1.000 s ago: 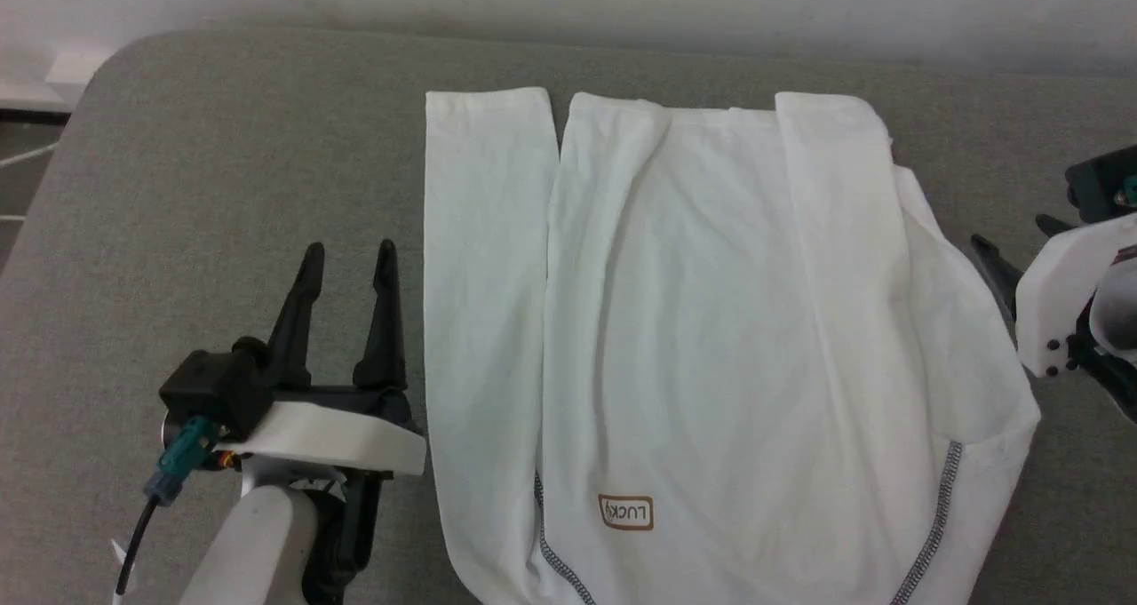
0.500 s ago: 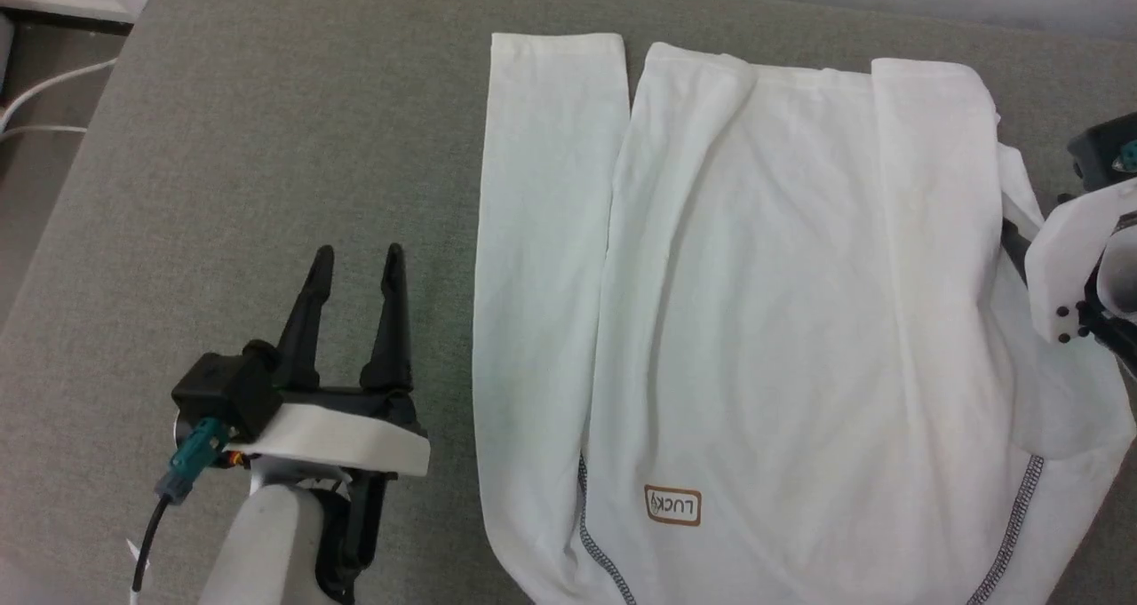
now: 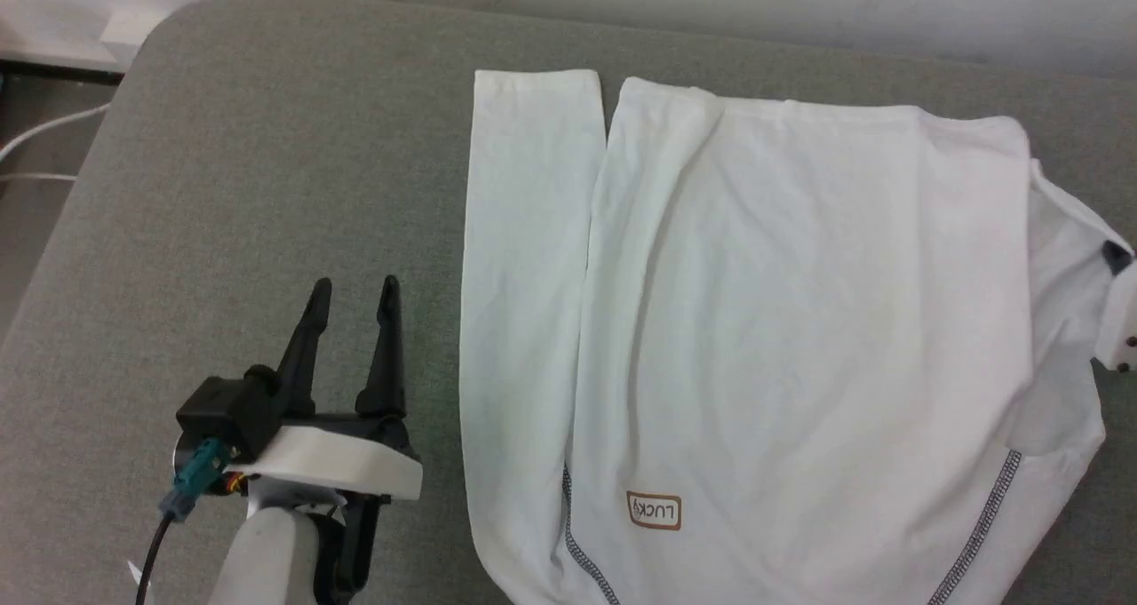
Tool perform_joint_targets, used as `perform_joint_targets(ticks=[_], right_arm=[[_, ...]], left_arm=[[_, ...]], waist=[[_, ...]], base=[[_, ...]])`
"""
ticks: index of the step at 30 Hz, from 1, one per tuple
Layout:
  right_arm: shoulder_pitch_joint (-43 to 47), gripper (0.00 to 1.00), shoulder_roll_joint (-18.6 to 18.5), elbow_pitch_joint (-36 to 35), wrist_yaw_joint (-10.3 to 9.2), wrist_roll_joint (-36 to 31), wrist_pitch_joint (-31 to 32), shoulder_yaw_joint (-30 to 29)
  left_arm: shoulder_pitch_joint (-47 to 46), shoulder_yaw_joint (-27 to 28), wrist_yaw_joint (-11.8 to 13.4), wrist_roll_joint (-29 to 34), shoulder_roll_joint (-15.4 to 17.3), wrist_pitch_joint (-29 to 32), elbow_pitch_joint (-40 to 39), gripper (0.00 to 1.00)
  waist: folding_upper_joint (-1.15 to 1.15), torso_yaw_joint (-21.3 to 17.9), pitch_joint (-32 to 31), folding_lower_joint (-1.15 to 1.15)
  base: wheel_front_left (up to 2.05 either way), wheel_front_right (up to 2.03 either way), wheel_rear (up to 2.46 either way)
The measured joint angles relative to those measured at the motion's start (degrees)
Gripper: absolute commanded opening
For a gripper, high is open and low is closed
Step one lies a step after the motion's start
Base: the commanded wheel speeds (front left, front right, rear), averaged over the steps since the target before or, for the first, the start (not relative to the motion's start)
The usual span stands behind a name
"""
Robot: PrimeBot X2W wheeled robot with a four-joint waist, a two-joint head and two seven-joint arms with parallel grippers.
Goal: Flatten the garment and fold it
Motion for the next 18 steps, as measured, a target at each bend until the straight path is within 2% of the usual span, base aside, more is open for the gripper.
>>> perform_joint_targets(ticks=[4,10,13,18], right_arm=[[1.52,0.00,0.16,2.93,-0.01,3.02,-2.30,-6.04],[4.87,0.00,-0.14,3.74,-0.02,5.48,-6.28,-12.47],[6.15,0.00,0.88,0.43,-0.02,7.77,-7.46,-14.62],[9.64,0.00,2.94,-12.05,-0.02,10.50,-7.38,-16.00]], left_arm=[[1.36,1.12,-0.44,0.53,-0.31,0.00,0.15,1.00],[3.27,2.15,-1.00,0.93,-0.76,-0.01,0.54,1.00],[4.08,2.78,-1.08,1.08,-0.87,0.00,0.60,1.00],[5.97,3.53,-1.48,1.34,-1.05,-0.01,0.55,1.00]], waist=[[0.00,-1.24,-2.46,-0.01],[0.00,-3.29,-5.98,-0.01],[0.00,-4.16,-7.54,-0.01],[0.00,-5.10,-10.05,-0.01]], base=[[0.00,0.00,0.00],[0.00,0.00,0.00],[0.00,0.00,0.00],[0.00,0.00,0.00]])
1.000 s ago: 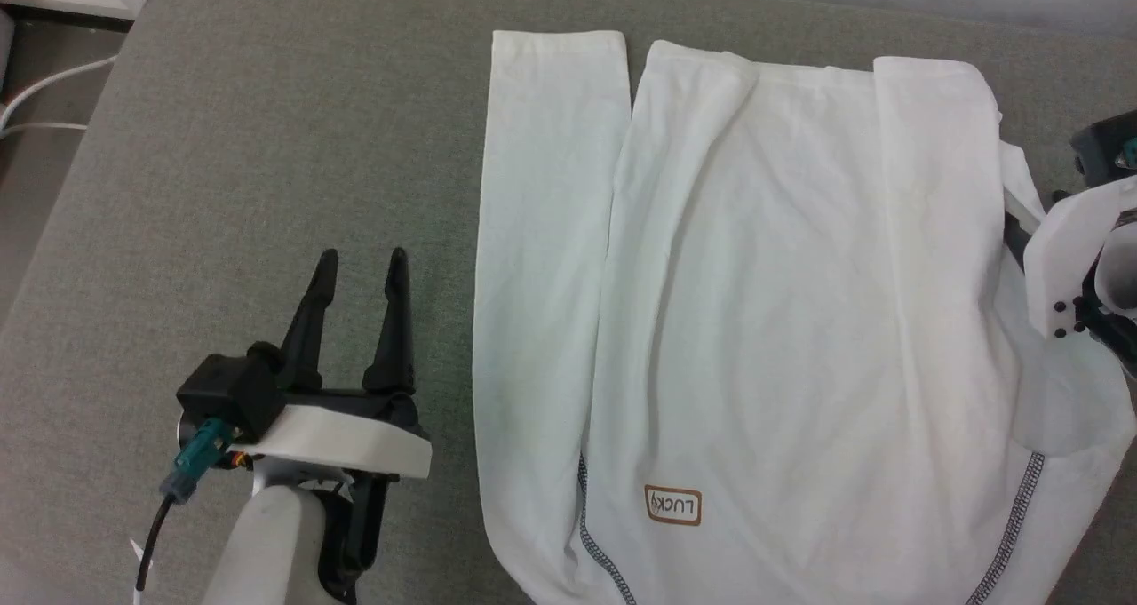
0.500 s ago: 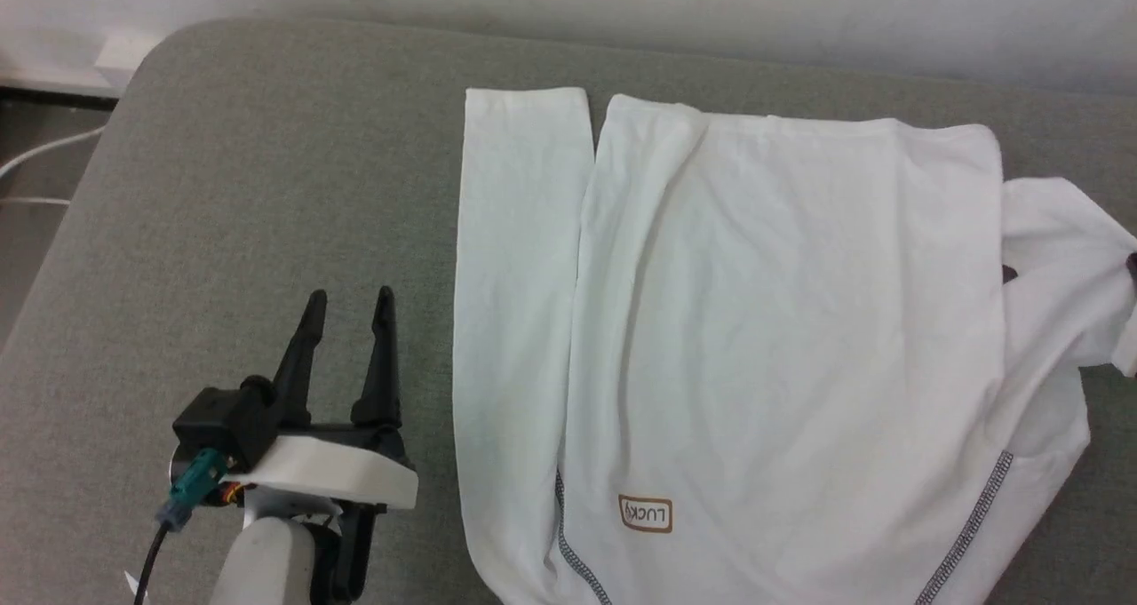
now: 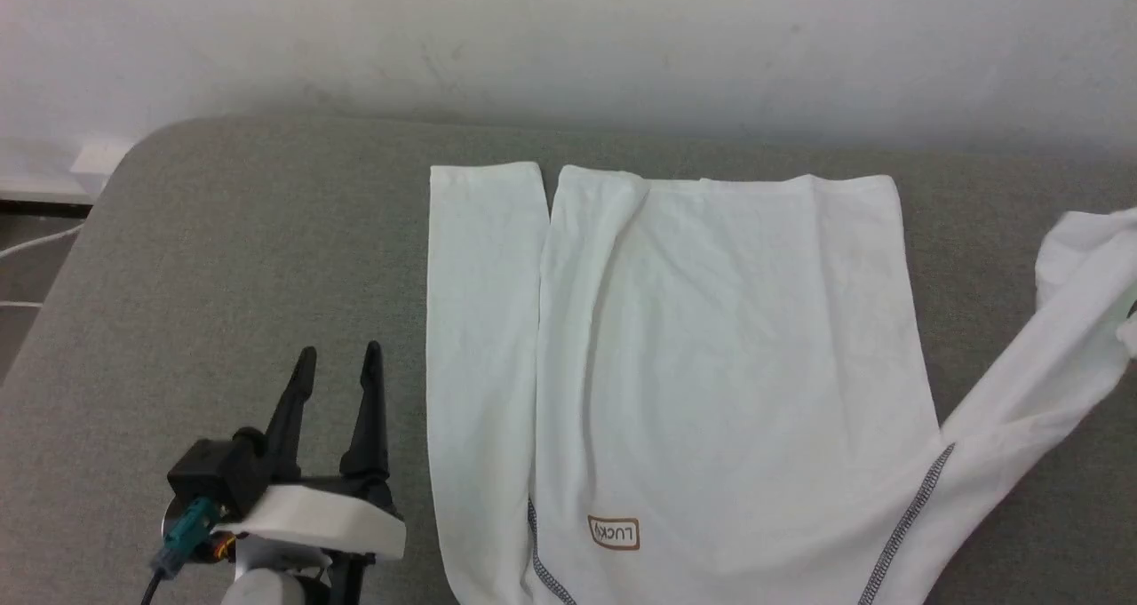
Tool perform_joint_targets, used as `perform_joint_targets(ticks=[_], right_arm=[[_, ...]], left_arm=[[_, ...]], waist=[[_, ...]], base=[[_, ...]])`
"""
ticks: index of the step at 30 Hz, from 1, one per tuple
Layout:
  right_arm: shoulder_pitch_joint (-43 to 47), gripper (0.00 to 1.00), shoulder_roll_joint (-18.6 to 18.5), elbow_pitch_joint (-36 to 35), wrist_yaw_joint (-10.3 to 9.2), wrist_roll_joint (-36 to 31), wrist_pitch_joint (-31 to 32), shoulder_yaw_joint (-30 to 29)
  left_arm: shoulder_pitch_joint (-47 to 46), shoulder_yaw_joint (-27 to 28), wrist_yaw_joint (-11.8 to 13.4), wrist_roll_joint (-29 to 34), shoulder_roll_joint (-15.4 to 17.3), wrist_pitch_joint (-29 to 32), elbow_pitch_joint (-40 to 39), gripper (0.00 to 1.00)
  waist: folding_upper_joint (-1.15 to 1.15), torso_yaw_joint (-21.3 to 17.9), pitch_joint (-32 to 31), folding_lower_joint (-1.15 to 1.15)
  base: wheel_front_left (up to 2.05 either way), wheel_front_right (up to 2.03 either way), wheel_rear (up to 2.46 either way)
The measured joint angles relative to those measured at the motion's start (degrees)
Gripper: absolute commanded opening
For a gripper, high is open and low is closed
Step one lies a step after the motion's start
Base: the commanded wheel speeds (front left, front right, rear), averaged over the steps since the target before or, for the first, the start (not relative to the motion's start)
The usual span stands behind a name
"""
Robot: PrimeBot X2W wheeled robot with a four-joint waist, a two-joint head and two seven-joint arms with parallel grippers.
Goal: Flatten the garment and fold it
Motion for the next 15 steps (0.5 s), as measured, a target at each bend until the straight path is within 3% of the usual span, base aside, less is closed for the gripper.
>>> perform_joint_targets(ticks=[4,9,15], right_arm=[[4.19,0.00,2.94,-13.99,-0.04,0.34,3.21,-0.92],[9.98,0.00,10.55,-31.11,-0.05,-2.89,9.73,0.25],[13.25,0.00,20.02,-40.64,-0.05,-8.05,14.61,8.86]], left_arm=[[1.82,0.49,-0.01,0.01,-0.08,0.00,-0.31,1.00],[2.92,0.34,-0.02,0.10,-0.25,0.00,-0.65,1.00],[3.07,0.01,-0.03,0.10,-0.38,0.01,-0.99,1.00]], waist=[[0.00,-0.23,-1.94,0.00],[0.00,0.37,-3.25,0.00],[0.00,2.21,-2.96,0.01]], base=[[0.00,0.00,0.00],[0.00,0.00,0.00],[0.00,0.00,0.00]])
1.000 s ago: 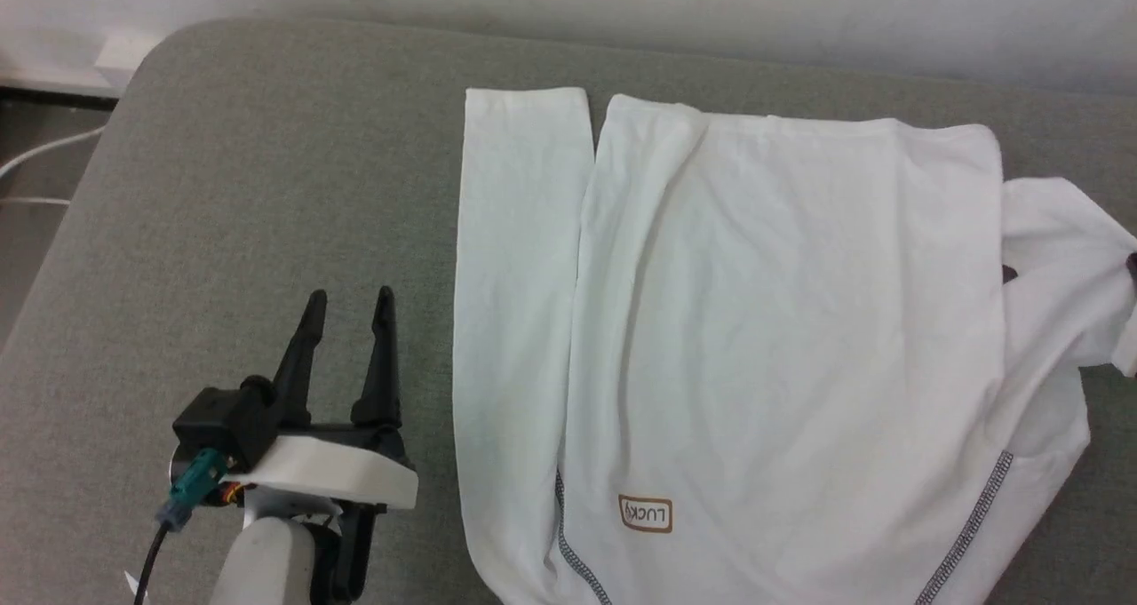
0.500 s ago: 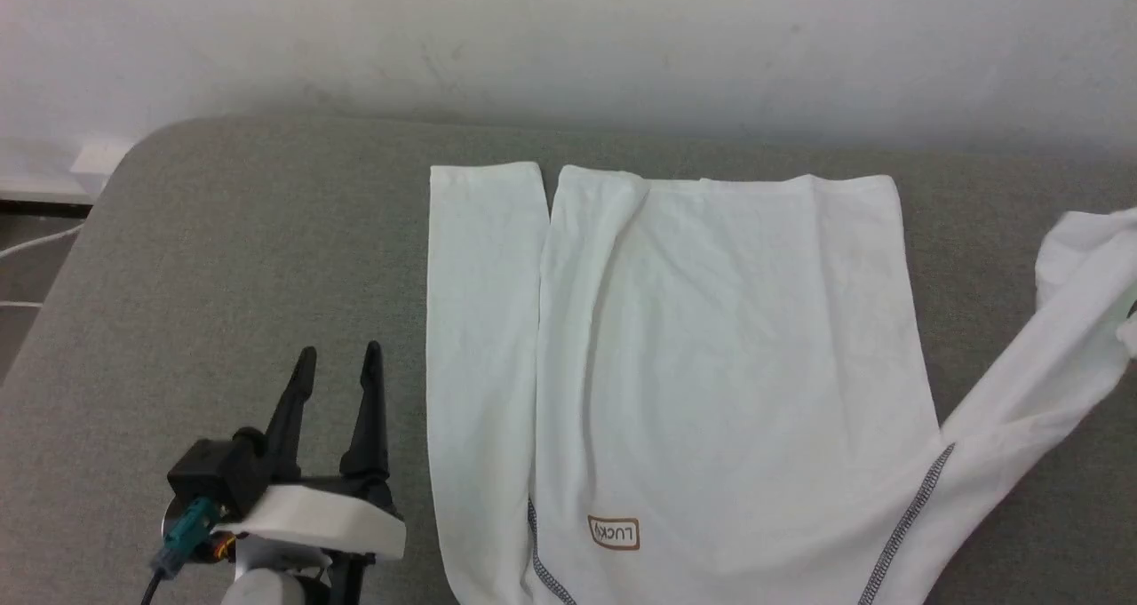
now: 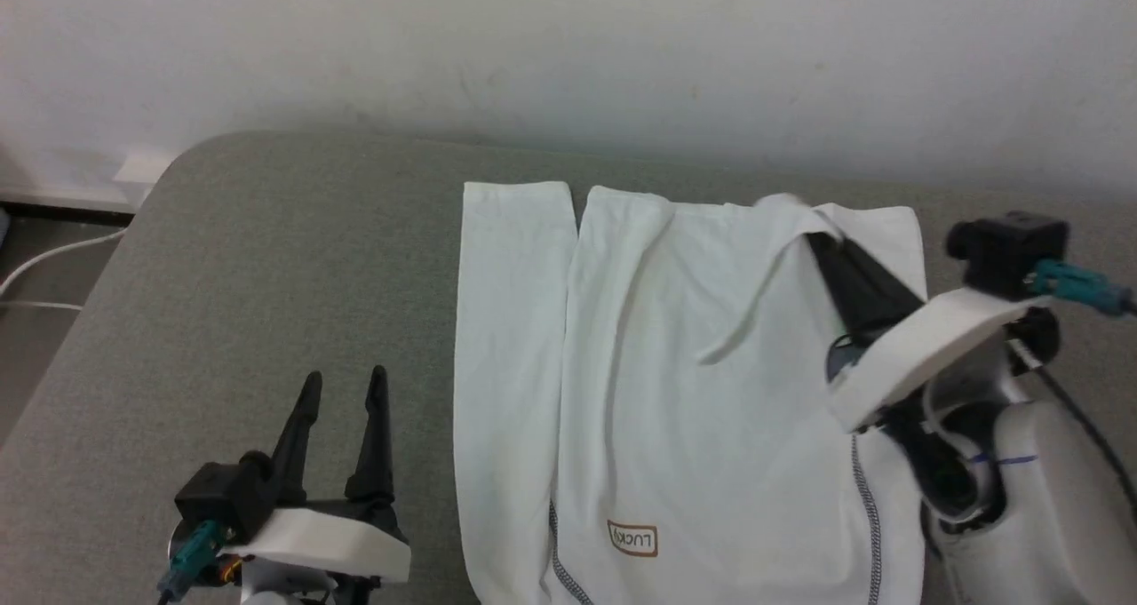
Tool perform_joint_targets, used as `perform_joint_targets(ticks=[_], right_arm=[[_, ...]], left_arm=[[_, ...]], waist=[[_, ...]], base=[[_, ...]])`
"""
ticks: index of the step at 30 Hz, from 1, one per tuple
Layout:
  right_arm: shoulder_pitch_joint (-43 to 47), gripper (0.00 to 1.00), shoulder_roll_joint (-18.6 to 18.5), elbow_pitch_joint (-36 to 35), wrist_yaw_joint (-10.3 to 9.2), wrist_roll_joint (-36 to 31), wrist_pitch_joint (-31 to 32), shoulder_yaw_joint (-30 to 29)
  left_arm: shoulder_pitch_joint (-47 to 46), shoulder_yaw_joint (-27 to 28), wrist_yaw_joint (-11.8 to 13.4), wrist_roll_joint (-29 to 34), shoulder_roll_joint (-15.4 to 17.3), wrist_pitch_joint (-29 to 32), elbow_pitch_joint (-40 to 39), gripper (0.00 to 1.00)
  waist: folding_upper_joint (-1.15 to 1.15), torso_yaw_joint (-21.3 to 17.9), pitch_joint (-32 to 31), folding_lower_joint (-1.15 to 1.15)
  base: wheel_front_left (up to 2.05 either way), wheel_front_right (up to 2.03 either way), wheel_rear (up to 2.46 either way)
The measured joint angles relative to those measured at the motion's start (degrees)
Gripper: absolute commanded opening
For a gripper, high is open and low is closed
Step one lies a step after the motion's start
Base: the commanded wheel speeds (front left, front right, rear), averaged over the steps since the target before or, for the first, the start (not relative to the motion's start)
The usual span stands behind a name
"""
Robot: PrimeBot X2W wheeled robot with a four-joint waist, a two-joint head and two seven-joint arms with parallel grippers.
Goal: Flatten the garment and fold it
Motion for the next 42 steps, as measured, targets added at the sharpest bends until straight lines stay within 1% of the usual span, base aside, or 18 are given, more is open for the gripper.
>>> perform_joint_targets(ticks=[3,6,8,10,14,19,22,23,24,27,30,33,36,38,40,42], right_arm=[[0.32,0.00,1.33,0.24,0.00,-2.00,-0.22,5.06],[0.38,0.00,1.62,3.24,0.00,-4.15,-0.70,10.09],[0.45,0.00,0.77,6.33,0.00,-7.61,-1.12,13.35],[0.65,0.00,0.02,9.84,0.00,-8.56,-1.09,16.19],[0.73,0.00,-2.83,16.05,0.01,-11.07,-0.94,23.41],[0.73,0.00,-5.16,22.03,0.01,-11.37,1.65,29.96],[0.30,0.00,-5.43,23.14,-0.01,-9.96,1.96,32.29],[-0.03,0.20,-5.49,23.27,-0.01,-9.51,1.91,32.99],[-0.26,1.00,-5.49,23.29,-0.01,-8.96,1.44,33.54],[-0.58,1.00,-5.61,22.70,0.04,-5.92,0.69,34.95],[-1.21,1.00,-6.62,19.72,0.07,-2.54,-0.66,33.44],[-2.57,1.00,-8.78,15.29,0.05,-0.57,-3.04,28.71],[-3.16,1.00,-10.82,11.16,0.05,-0.42,-7.32,20.39],[-2.97,1.00,-11.82,9.15,0.05,-1.55,-10.45,14.24],[-1.90,1.00,-11.54,7.94,0.05,-2.96,-13.56,7.13],[0.18,1.00,-11.20,6.79,0.03,-6.31,-16.68,0.75]], left_arm=[[-0.01,-0.73,-0.05,-0.01,-0.03,0.00,0.12,1.00],[-0.02,-1.44,-0.07,-0.04,-0.12,0.00,0.33,1.00],[-0.03,-1.82,-0.07,-0.14,-0.16,-0.01,0.45,1.00],[-0.04,-2.00,-0.07,-0.15,-0.21,-0.01,0.56,1.00],[-0.07,-2.12,-0.07,-0.41,-0.22,-0.01,0.79,1.00],[-0.35,-2.05,-0.07,-0.58,-0.24,-0.01,1.24,1.00],[-0.62,-2.05,-0.05,-0.59,-0.24,-0.01,1.77,1.00],[-0.64,-2.05,-0.05,-0.59,-0.24,-0.01,1.96,1.00],[-0.65,-2.00,-0.05,-0.59,-0.24,-0.01,2.12,1.00],[-0.75,-1.88,-0.07,-0.60,-0.26,-0.01,2.33,1.00],[-0.77,-1.66,-0.09,-0.58,-0.21,0.00,2.37,1.00],[-0.79,-0.92,-0.45,-0.70,-0.15,-0.01,1.96,1.00],[-0.90,-0.30,-0.47,-1.10,-0.16,0.00,1.16,1.00],[-1.08,0.07,-0.48,-1.20,-0.16,-0.01,0.68,1.00],[-1.60,0.25,-0.48,-1.57,-0.18,-0.01,0.45,1.00],[-2.35,0.09,-0.48,-1.62,-0.11,-0.01,0.63,1.00]], waist=[[0.00,1.13,0.28,0.00],[0.00,2.39,0.60,0.00],[0.00,3.26,0.85,0.00],[0.00,4.06,1.17,0.01],[0.00,5.30,2.10,0.01],[-0.01,5.89,3.24,0.01],[-0.01,5.56,3.41,0.00],[-0.01,5.31,3.38,0.01],[-0.01,5.00,3.34,0.01],[-0.01,3.93,3.09,0.01],[-0.01,2.62,2.62,0.01],[-0.01,1.02,2.08,0.01],[-0.01,-0.84,1.59,0.01],[-0.01,-2.20,1.38,0.01],[-0.01,-3.59,1.33,0.00],[-0.01,-5.00,1.45,0.01]], base=[[0.00,0.00,0.00],[0.00,0.00,0.00],[0.00,0.00,0.00],[0.00,0.00,0.00],[0.00,0.00,0.00],[0.00,0.00,0.00],[0.00,0.00,0.00],[0.00,0.00,0.00],[0.00,0.00,0.00],[0.00,0.00,0.00],[0.00,0.00,0.00],[0.00,0.00,0.00],[0.00,0.00,0.00],[0.00,0.00,0.00],[0.00,0.00,0.00],[0.00,0.00,0.00]])
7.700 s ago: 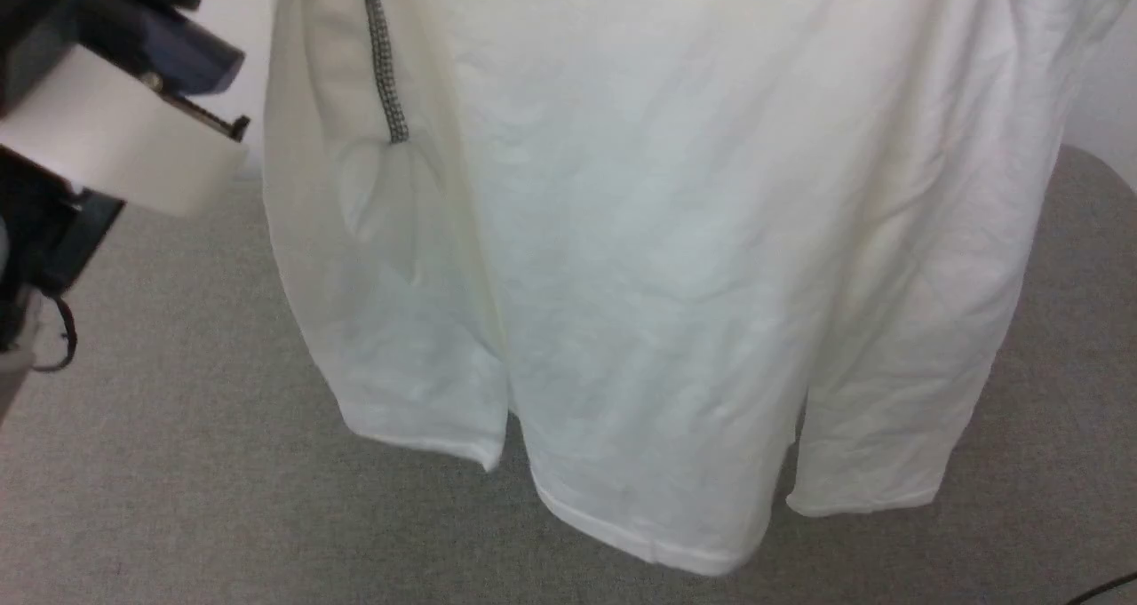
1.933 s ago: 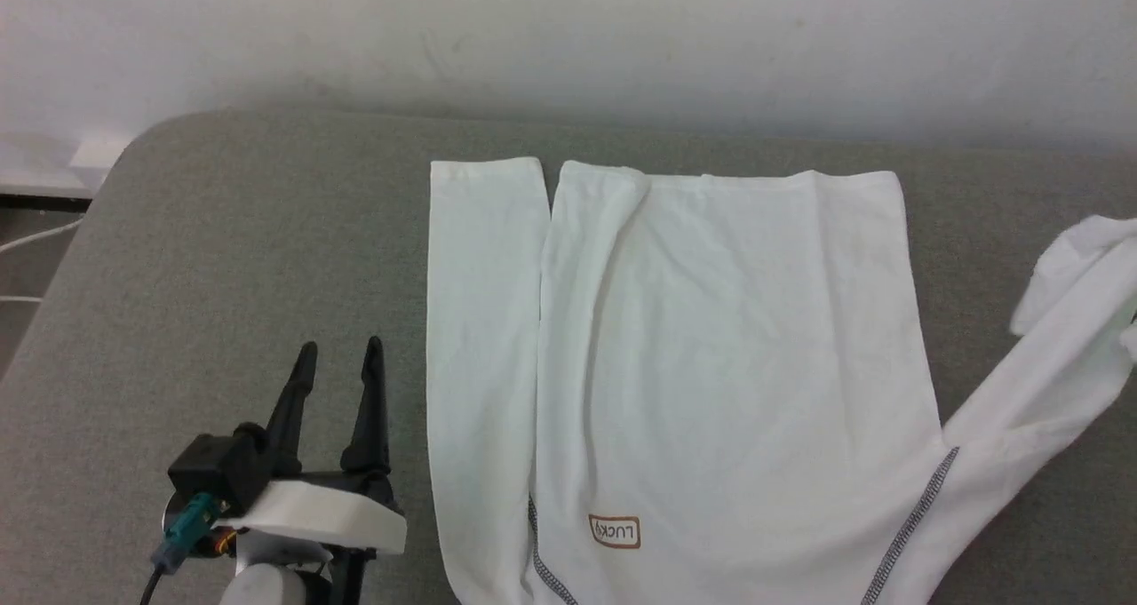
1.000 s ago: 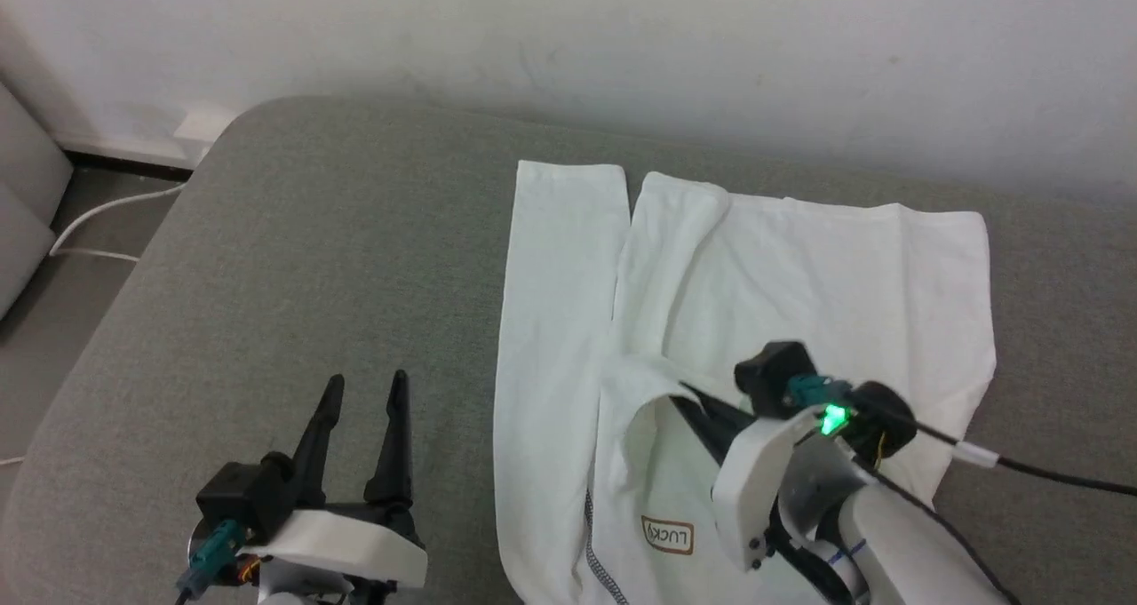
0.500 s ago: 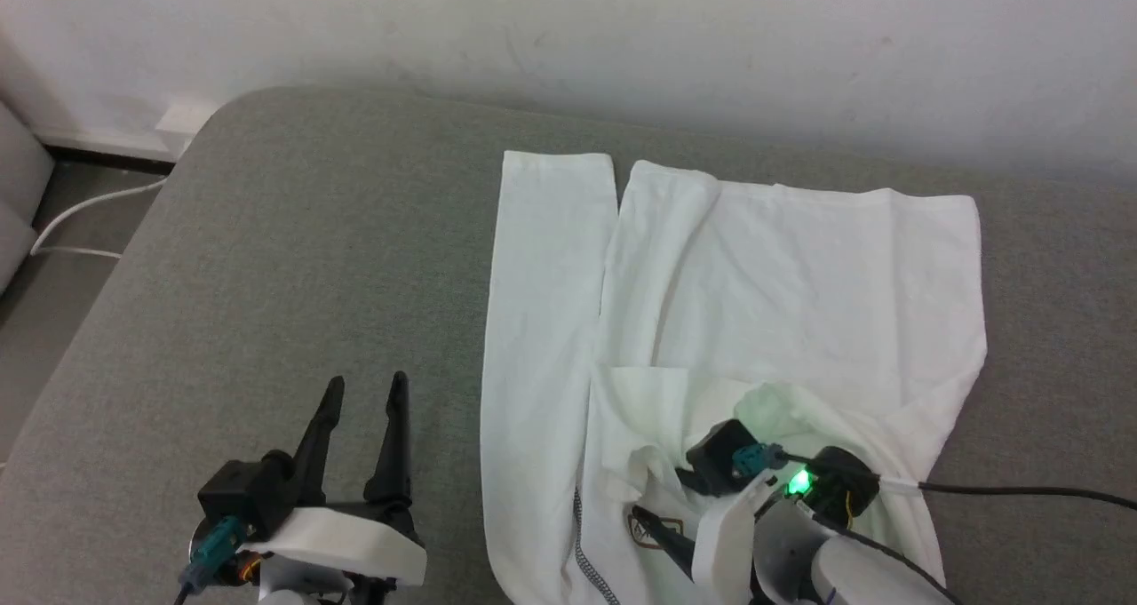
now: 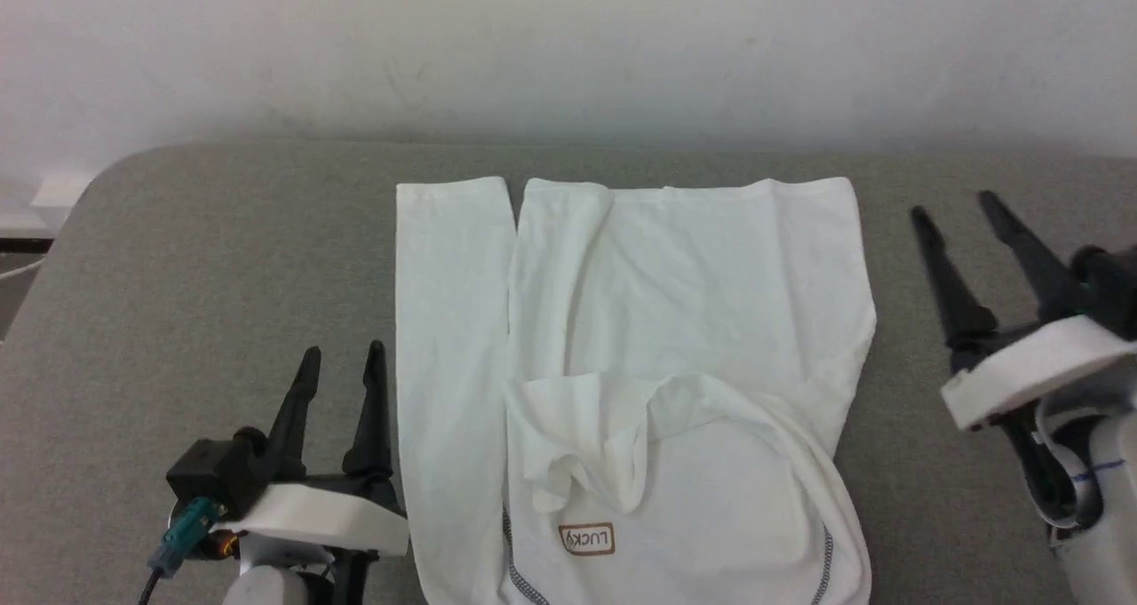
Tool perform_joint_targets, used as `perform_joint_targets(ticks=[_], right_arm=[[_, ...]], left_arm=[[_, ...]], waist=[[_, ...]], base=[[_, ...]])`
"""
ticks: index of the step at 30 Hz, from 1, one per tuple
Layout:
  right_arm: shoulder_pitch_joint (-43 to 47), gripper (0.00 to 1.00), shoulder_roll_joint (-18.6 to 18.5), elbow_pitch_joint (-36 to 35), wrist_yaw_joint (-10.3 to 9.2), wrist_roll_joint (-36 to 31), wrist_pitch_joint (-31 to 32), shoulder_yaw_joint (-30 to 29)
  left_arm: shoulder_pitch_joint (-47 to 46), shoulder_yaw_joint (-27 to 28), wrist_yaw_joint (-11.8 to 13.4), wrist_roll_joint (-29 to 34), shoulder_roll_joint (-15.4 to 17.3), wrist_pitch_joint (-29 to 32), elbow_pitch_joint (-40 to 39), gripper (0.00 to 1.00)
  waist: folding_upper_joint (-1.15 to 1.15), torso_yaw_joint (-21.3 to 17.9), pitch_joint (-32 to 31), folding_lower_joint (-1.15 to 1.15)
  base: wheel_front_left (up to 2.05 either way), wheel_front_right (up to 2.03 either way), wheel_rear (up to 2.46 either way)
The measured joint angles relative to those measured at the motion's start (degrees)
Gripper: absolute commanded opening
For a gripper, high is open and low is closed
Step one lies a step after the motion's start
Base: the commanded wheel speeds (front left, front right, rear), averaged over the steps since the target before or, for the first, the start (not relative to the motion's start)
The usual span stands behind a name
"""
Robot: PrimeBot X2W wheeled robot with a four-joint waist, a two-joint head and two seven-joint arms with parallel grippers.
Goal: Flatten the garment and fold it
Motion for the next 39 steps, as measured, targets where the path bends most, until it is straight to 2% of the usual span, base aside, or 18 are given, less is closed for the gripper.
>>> perform_joint_targets(ticks=[2,5,8,11,19,23,29,32,35,38,39], right_arm=[[2.64,1.00,2.04,-1.25,-0.04,-1.80,-2.37,-5.91],[6.18,1.00,6.58,-4.22,-0.04,-3.47,-4.97,-11.70],[8.21,1.00,10.35,-7.77,-0.03,-4.45,-6.08,-15.62],[9.25,1.00,12.04,-11.06,-0.03,-5.42,-6.03,-17.05],[9.52,1.00,14.00,-16.22,-0.03,-6.39,-4.99,-15.88],[9.44,1.00,14.41,-16.90,-0.03,-6.58,-5.24,-14.73],[8.72,1.00,14.66,-16.57,-0.03,-6.53,-6.71,-12.09],[8.32,1.00,14.70,-16.07,-0.03,-5.86,-7.32,-11.47],[8.27,1.00,14.70,-15.21,-0.03,-5.33,-7.86,-11.18],[8.23,1.00,14.71,-14.46,-0.03,-5.16,-8.26,-11.17],[8.22,1.00,14.71,-14.19,-0.03,-5.04,-8.34,-11.26]], left_arm=[[-1.15,-0.05,0.00,0.01,0.18,0.02,0.47,1.00],[-3.97,0.20,0.07,0.01,1.53,2.21,1.96,1.00],[-8.65,0.30,0.08,0.07,4.38,6.97,3.86,1.00],[-15.29,0.08,0.04,0.51,8.62,13.74,6.65,1.00],[-35.99,-2.57,-0.53,-0.75,21.30,34.11,17.67,1.00],[-43.89,-5.26,-0.58,-2.96,25.96,42.05,22.54,1.00],[-50.29,-6.52,-0.58,-5.15,29.86,51.69,28.49,1.00],[-51.32,-6.46,0.48,-5.09,31.58,56.95,31.11,1.00],[-53.97,-6.21,1.70,-5.10,33.12,60.78,31.56,1.00],[-55.38,-5.65,1.79,-6.34,34.26,65.72,31.61,1.00],[-55.75,-5.23,1.79,-7.16,34.52,67.48,31.61,0.33]], waist=[[0.00,-1.38,0.33,0.00],[0.00,-3.36,1.33,0.00],[0.00,-5.07,3.12,0.00],[0.00,-6.76,5.44,0.00],[0.00,-11.47,12.99,0.01],[0.00,-13.94,16.91,0.02],[0.00,-17.38,22.37,0.01],[0.00,-18.93,24.71,0.01],[0.00,-20.28,26.62,-0.01],[0.00,-21.38,27.92,-0.02],[0.00,-21.64,28.21,-0.03]], base=[[0.00,0.00,0.00],[0.00,0.00,0.00],[0.00,0.00,0.00],[0.00,0.00,0.00],[0.00,0.00,0.00],[0.00,0.00,0.00],[0.00,0.00,0.00],[0.00,0.00,0.00],[0.00,0.00,0.00],[0.00,0.00,0.00],[0.00,0.00,0.00]])
